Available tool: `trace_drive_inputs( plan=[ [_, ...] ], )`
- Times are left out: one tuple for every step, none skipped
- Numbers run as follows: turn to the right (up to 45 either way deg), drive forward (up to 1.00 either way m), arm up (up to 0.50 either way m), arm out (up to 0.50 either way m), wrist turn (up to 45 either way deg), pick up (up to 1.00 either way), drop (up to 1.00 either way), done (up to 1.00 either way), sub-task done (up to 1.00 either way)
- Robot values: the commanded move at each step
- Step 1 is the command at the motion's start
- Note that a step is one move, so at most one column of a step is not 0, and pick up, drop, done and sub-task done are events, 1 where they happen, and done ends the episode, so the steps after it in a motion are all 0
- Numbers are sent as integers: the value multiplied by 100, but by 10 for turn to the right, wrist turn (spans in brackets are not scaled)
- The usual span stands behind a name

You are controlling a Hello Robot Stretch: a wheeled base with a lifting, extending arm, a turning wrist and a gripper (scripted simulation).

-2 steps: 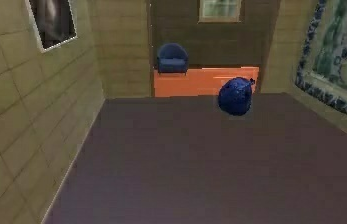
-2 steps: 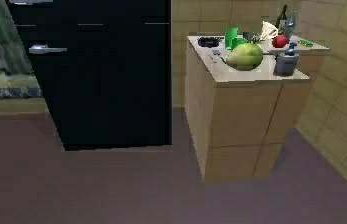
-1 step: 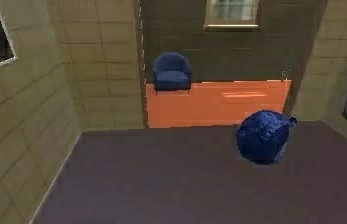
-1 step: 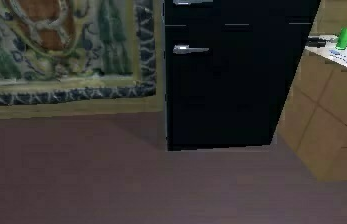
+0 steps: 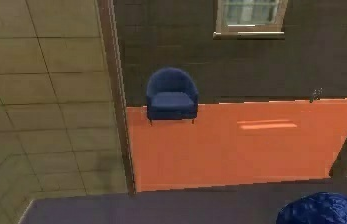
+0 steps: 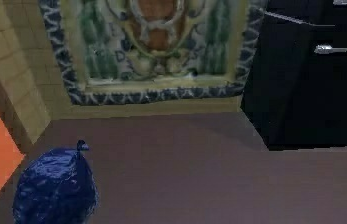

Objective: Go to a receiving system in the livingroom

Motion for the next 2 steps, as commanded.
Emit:
trace_drive_inputs(
  plan=[
    [0, 75, 0, 0, 0, 0, 0, 0, 0],
    [450, 0, 0, 0, 0, 0, 0, 0, 0]
  ],
)
